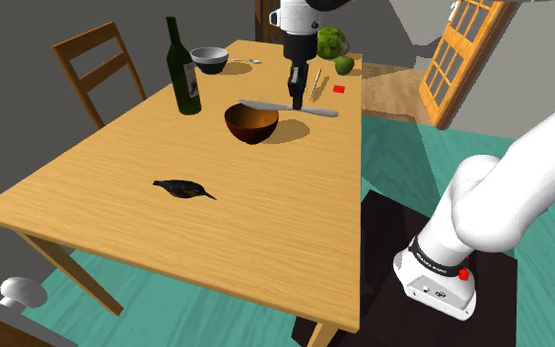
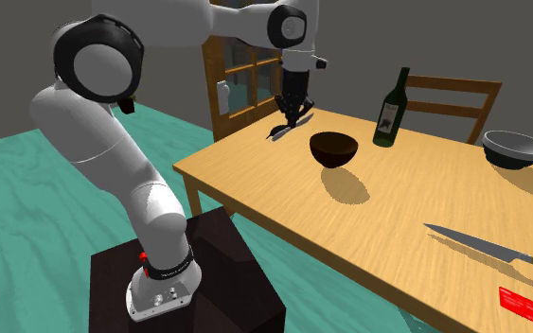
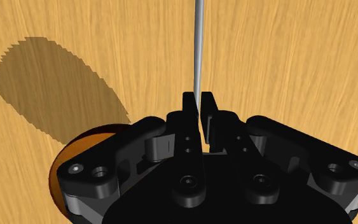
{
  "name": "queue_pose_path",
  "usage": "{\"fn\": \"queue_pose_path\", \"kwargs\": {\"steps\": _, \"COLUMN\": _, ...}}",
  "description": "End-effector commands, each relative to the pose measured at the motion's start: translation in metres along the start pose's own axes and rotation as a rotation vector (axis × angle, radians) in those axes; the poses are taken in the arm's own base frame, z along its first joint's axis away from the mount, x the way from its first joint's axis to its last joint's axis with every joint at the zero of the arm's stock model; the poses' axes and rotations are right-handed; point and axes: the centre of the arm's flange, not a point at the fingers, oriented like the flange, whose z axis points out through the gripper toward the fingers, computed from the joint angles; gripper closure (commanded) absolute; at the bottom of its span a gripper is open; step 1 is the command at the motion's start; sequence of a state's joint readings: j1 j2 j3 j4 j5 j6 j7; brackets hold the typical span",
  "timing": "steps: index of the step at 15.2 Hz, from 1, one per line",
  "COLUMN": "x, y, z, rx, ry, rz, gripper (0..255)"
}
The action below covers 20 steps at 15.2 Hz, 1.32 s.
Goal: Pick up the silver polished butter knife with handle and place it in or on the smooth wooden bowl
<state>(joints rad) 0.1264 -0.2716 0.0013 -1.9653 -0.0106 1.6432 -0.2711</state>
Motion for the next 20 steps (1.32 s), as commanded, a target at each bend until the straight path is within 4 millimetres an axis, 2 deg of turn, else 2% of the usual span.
{"fn": "queue_pose_path", "kwargs": {"steps": 1, "x": 0.019, "y": 0.013, "z": -0.005, "rx": 0.0, "ry": 0.0, "rz": 0.0, "gripper": 255}}
{"fn": "queue_pose_path", "kwargs": {"steps": 12, "x": 0.136, "y": 0.089, "z": -0.029, "rx": 0.0, "ry": 0.0, "rz": 0.0, "gripper": 255}}
{"fn": "queue_pose_path", "kwargs": {"steps": 20, "x": 0.138, "y": 0.089, "z": 0.013, "rx": 0.0, "ry": 0.0, "rz": 0.0, "gripper": 255}}
